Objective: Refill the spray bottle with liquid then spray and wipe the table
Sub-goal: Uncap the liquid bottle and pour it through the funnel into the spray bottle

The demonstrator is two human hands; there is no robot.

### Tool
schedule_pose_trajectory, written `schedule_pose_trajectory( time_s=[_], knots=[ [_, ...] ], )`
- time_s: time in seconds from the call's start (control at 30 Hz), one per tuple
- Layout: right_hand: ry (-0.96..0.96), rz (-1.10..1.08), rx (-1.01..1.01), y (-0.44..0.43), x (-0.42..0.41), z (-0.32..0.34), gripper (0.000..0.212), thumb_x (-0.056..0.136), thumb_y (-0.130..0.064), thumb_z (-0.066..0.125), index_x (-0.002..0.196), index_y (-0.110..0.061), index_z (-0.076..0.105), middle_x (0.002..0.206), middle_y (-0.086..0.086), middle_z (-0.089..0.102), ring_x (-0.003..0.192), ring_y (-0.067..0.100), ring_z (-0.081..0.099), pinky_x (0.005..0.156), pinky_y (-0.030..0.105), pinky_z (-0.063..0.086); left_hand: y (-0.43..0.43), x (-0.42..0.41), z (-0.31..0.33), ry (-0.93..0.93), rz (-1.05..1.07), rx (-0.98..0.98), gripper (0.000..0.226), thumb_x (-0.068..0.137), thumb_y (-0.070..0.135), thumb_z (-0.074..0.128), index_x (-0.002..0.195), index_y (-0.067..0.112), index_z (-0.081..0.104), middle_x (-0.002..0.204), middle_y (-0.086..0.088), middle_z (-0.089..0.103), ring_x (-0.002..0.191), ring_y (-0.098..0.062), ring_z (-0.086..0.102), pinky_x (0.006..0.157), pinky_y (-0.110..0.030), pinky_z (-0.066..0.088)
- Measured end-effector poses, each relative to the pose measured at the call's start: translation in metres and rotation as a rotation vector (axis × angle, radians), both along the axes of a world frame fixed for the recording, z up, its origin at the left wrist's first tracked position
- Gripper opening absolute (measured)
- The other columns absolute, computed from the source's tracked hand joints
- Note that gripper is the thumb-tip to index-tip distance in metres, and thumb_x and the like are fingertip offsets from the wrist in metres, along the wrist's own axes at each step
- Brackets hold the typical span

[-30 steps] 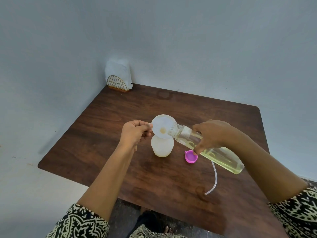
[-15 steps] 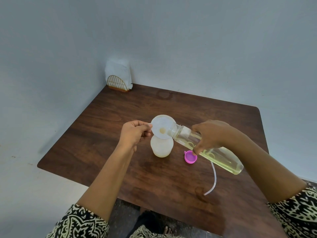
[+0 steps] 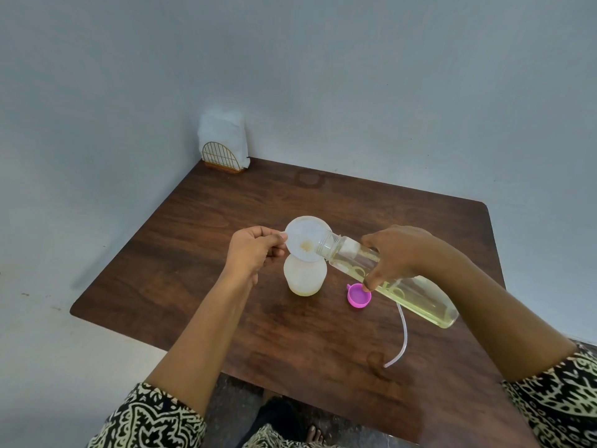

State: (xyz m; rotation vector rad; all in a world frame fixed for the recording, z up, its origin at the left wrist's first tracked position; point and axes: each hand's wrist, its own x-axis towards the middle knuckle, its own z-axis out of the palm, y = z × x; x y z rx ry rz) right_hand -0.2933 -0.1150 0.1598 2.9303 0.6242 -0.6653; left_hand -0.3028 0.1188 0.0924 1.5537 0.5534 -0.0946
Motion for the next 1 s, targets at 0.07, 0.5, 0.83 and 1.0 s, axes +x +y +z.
schedule_pose_trajectory(
  time_s=[0.07,0.5,0.83,1.0],
  knots=[
    [0.003,-0.002,0.003,-0.0002,0.0001,-0.0002,0.050,0.063,-0.060,0.072,0.093,-0.028,0.048,0.076,-0.012,0.051,0.073,0.009,0.048,0.062,0.027,0.040,0.0003,-0.0001,0.0000,0.001,-0.001,-0.002,0.004,0.083,0.006,0.073,0.079,0.006,0.072,0.069,-0.007,0.069,0.056,-0.011,0.060,0.063,-0.028,0.055],
    [0.001,-0.005,-0.003,-0.0009,0.0009,-0.0014,0.048,0.062,-0.061,0.072,0.087,-0.029,0.045,0.074,-0.011,0.051,0.070,0.009,0.046,0.060,0.027,0.038,-0.0009,-0.0007,0.0010,-0.001,0.009,-0.007,0.005,0.083,0.006,0.072,0.078,0.007,0.071,0.067,-0.007,0.069,0.054,-0.010,0.060,0.061,-0.027,0.054],
    [0.012,0.012,0.015,-0.0004,-0.0015,0.0025,0.043,0.065,-0.058,0.072,0.075,-0.030,0.041,0.072,-0.010,0.048,0.070,0.009,0.045,0.057,0.025,0.035,-0.0014,-0.0017,0.0019,0.000,0.007,-0.001,0.003,0.084,0.006,0.072,0.080,0.005,0.071,0.069,-0.008,0.069,0.055,-0.011,0.060,0.065,-0.028,0.057],
    [0.027,0.002,0.020,0.0003,-0.0002,0.0022,0.048,0.065,-0.058,0.072,0.093,-0.026,0.049,0.076,-0.010,0.050,0.076,0.011,0.049,0.066,0.028,0.041,-0.0019,-0.0009,0.0023,0.003,0.006,0.007,0.002,0.084,0.006,0.071,0.082,0.005,0.071,0.070,-0.008,0.070,0.056,-0.011,0.060,0.063,-0.026,0.056]
  ],
)
